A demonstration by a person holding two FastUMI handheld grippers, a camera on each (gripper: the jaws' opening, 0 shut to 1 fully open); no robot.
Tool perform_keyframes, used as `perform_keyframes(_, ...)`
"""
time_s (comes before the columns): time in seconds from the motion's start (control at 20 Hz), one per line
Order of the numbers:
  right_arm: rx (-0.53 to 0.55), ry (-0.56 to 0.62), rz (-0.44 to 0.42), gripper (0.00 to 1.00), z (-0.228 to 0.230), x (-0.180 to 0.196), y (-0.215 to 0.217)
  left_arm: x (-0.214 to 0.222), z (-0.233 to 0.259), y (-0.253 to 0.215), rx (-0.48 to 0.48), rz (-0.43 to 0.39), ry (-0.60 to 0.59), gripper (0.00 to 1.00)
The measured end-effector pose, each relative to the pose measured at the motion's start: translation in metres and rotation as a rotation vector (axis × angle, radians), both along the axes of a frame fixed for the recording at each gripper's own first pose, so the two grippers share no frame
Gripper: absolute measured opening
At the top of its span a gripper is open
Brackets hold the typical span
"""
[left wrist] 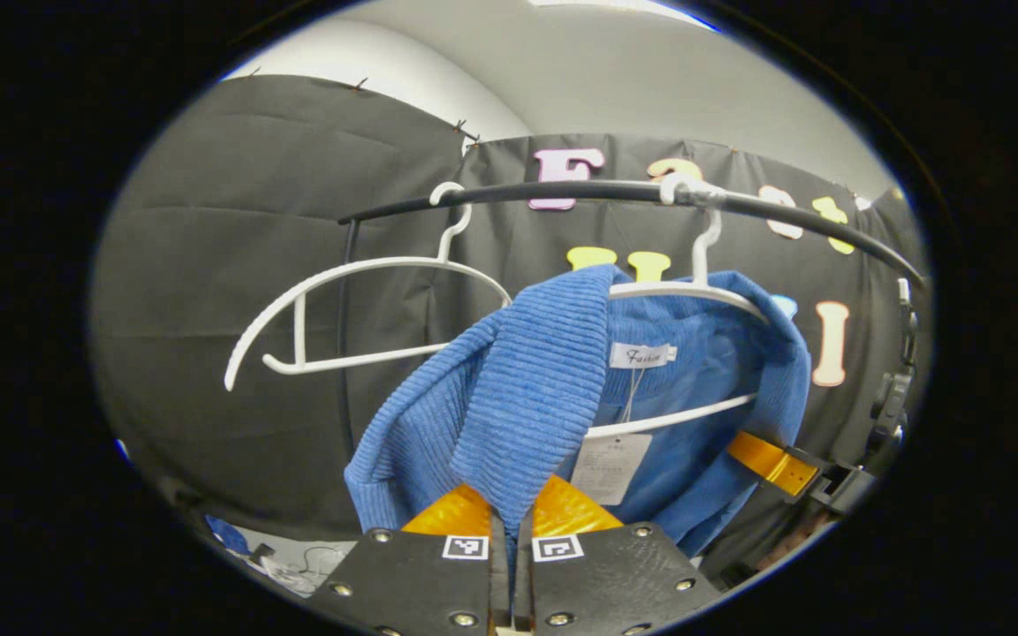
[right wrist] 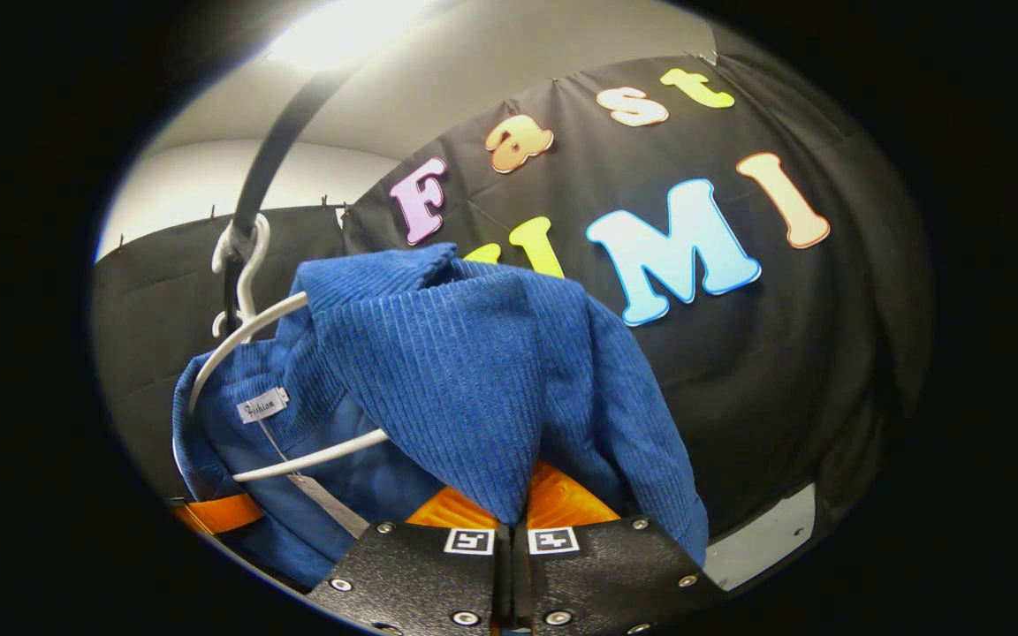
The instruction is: Grasp the clothes on the hanger with both hands and then place them into the laundry hamper below.
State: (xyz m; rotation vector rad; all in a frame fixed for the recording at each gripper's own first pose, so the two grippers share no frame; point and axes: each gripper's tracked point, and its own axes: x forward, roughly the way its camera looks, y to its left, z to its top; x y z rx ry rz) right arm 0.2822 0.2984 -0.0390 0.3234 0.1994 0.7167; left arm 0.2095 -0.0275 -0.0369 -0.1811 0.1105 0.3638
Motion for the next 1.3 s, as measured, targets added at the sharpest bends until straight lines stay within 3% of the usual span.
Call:
perform_keyframes(0.1, 0.002, -0.026, -0.029, 0.00, 0.010, -0.004, -0.007, -0.011, 0.011, -0.014, -0.051, -0.080, -0.040, 0.02)
perform_keyframes(0.55, 0.011, -0.086, -0.212, 0.00, 0.037, 0.004, -0.024, -0.031, 0.048, -0.004, -0.065, -0.244, -0.093, 0.03)
perform_keyframes(1.05, 0.092, -0.139, -0.398, 0.00, 0.065, 0.045, -0.055, -0.037, 0.088, 0.038, -0.005, -0.249, -0.137, 0.03)
perform_keyframes(1.3, 0.124, -0.142, -0.434, 0.00, 0.071, 0.051, -0.060, -0.035, 0.105, 0.059, 0.101, -0.238, -0.133, 0.03)
